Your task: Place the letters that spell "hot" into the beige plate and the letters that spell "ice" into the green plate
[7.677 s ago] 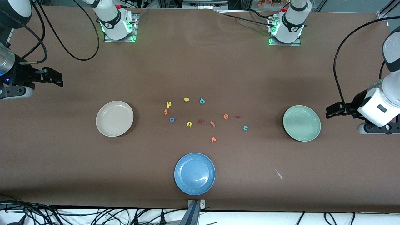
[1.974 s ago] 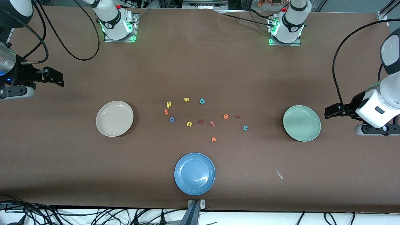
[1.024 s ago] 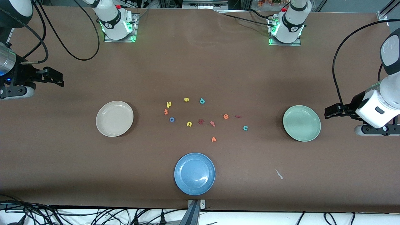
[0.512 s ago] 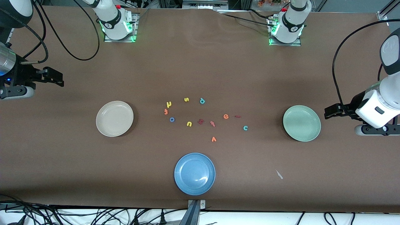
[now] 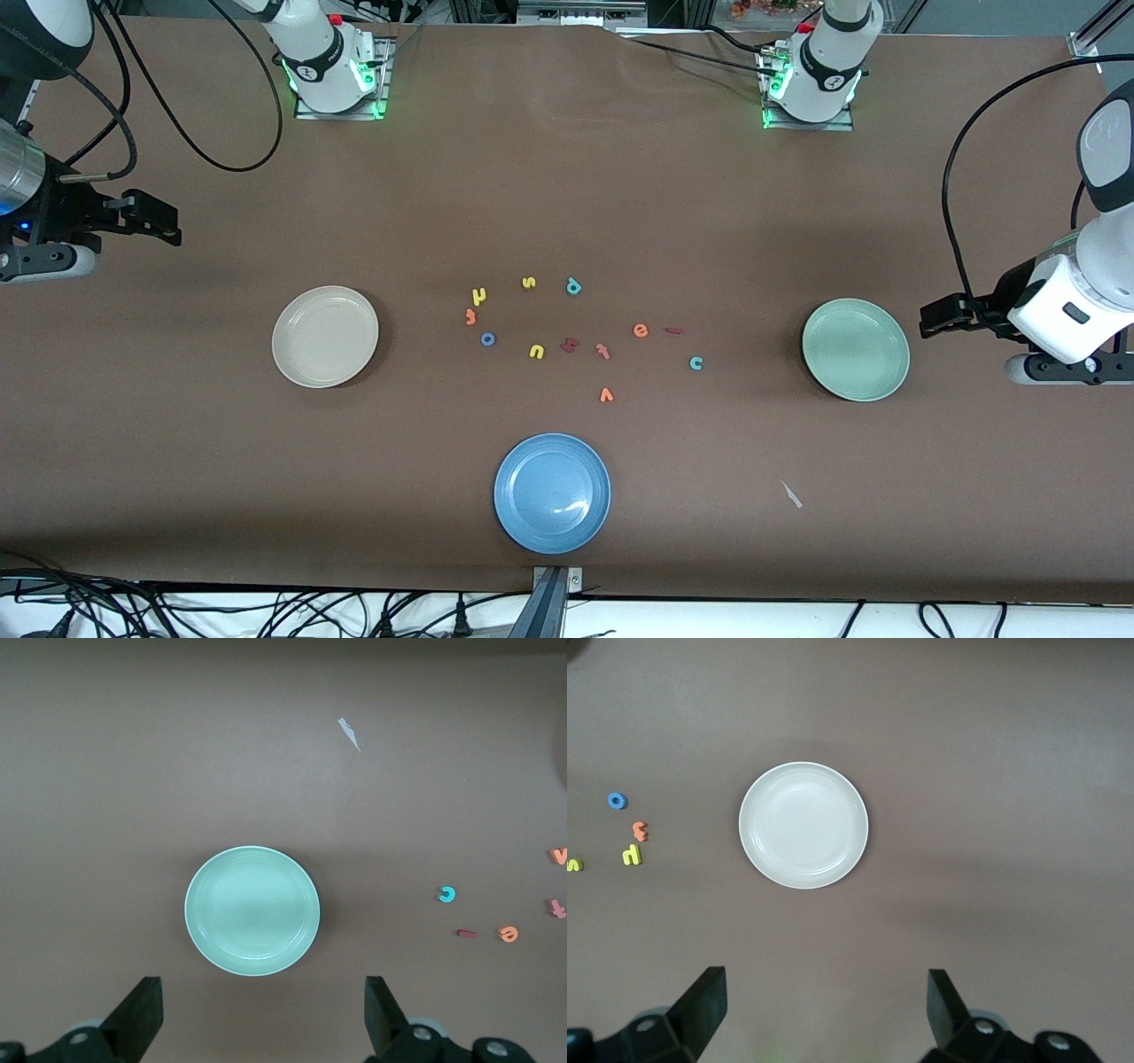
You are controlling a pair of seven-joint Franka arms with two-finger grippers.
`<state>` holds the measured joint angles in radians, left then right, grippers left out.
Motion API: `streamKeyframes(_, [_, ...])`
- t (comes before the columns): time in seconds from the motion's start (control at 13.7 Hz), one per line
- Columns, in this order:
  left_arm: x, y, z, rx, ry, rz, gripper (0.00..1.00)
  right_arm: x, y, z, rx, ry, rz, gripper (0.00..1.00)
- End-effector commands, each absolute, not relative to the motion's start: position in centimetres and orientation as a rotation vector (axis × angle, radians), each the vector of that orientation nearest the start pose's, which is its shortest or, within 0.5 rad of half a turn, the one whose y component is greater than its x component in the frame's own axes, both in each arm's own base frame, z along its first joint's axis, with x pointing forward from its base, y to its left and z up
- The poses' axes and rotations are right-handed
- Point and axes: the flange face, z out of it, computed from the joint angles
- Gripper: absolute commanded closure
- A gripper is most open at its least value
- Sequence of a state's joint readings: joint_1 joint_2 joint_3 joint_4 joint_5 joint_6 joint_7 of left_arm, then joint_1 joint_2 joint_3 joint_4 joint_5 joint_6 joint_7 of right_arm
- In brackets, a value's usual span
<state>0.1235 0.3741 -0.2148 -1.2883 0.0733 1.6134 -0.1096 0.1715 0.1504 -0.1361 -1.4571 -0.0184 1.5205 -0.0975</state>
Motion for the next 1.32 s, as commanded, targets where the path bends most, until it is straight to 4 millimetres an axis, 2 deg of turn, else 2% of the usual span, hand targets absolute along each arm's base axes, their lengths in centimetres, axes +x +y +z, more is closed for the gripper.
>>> streamKeyframes(0.0, [66.2,-2.8,53.9,-3.167,-0.012,0.052,0.0,59.5,2.5,59.3,-3.156,-0.193,0.135,0.0])
streamKeyframes(0.37, [66.2,-2.9,53.8,-3.172,-0.015,0.055,0.0,59.5,2.6,59.5,-3.157,-0.195,0.123,0.0])
streamKeyframes(0.66, [66.5,-3.9,52.5,-3.176,-0.004,0.087,0.0,59.5,3.1,59.8,-3.133,-0.197,0.109,0.0])
streamKeyframes(0.73, [66.6,-4.7,51.9,-3.178,0.008,0.102,0.0,59.5,3.2,60.0,-3.131,-0.2,0.101,0.0])
streamKeyframes(0.88, [66.9,-7.5,49.8,-3.177,0.055,0.155,0.0,59.5,3.2,60.1,-3.13,-0.2,0.099,0.0])
streamKeyframes(1.02, [67.4,-10.9,46.3,-3.171,0.015,0.227,0.0,59.5,3.2,60.0,-3.128,-0.202,0.099,0.0])
streamKeyframes(1.1, [67.8,-12.8,44.9,-3.171,-0.031,0.214,0.0,59.5,3.2,60.0,-3.13,-0.202,0.101,0.0])
streamKeyframes(1.24, [68.5,-15.4,41.4,-3.166,-0.214,0.221,0.0,59.6,3.2,60.0,-3.13,-0.202,0.101,0.0])
